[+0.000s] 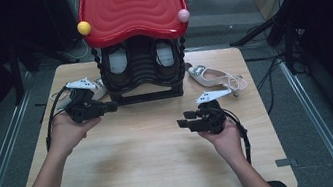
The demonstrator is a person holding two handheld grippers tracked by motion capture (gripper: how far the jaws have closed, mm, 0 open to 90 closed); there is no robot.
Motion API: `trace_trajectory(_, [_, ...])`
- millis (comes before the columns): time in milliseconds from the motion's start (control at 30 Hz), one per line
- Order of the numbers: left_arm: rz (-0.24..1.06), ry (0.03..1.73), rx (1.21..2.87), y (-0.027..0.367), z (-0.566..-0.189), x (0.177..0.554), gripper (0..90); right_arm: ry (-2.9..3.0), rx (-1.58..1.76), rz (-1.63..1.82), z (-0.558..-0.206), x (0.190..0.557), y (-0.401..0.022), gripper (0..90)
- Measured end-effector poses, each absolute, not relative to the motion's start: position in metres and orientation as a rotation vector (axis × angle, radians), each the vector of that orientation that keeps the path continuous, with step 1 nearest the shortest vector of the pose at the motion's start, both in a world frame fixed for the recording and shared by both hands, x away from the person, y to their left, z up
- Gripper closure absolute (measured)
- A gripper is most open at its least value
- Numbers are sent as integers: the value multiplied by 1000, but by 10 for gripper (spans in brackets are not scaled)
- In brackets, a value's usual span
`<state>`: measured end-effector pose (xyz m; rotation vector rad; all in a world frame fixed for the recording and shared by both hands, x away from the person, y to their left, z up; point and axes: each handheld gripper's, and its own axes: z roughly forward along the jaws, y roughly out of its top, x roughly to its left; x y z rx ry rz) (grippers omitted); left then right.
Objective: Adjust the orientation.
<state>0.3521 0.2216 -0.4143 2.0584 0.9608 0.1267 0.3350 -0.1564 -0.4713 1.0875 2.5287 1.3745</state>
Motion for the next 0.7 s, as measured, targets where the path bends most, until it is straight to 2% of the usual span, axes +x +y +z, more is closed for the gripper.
trace_trajectory(267, [88, 1018, 2024, 244, -439, 353, 900, 2532, 1084, 1372, -473, 334, -154, 545])
trace_trajectory(700, [123, 1146, 1989, 295, -463, 355, 900, 2529, 1096, 1361, -475, 336, -157, 545])
